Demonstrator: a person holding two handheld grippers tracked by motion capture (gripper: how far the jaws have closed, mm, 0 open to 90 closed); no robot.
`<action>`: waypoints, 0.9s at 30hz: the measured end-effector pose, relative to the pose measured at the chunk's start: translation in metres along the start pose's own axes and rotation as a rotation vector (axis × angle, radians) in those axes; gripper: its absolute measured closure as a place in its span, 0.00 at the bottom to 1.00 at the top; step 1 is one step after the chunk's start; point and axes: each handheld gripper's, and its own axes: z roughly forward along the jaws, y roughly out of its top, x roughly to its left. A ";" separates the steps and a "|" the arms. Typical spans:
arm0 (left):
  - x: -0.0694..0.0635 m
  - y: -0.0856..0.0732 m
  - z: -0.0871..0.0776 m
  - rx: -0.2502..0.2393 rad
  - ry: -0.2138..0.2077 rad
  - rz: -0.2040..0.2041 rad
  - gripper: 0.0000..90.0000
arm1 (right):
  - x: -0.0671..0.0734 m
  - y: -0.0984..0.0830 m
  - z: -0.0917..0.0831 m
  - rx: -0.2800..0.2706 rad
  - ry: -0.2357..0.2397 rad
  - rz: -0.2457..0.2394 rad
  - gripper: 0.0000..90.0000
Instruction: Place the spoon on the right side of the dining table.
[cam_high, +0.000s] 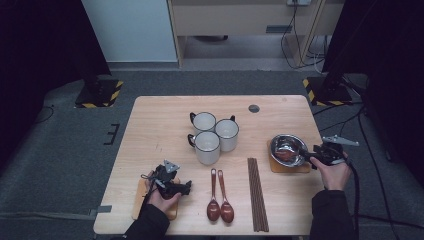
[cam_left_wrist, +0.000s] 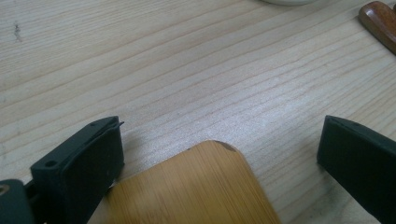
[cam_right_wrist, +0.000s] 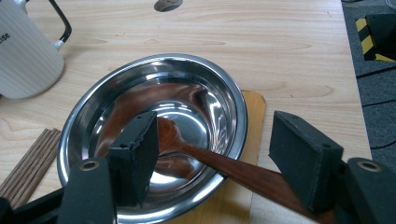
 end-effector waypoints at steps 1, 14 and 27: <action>0.000 0.000 0.000 0.000 0.000 0.000 0.00 | 0.000 0.000 0.000 0.000 0.000 0.000 0.37; 0.000 0.000 0.000 0.000 0.001 0.001 0.00 | 0.005 -0.005 -0.011 0.010 0.011 0.007 0.36; 0.000 0.000 0.000 0.000 0.001 0.001 0.00 | 0.001 -0.003 -0.015 -0.015 0.012 -0.004 0.34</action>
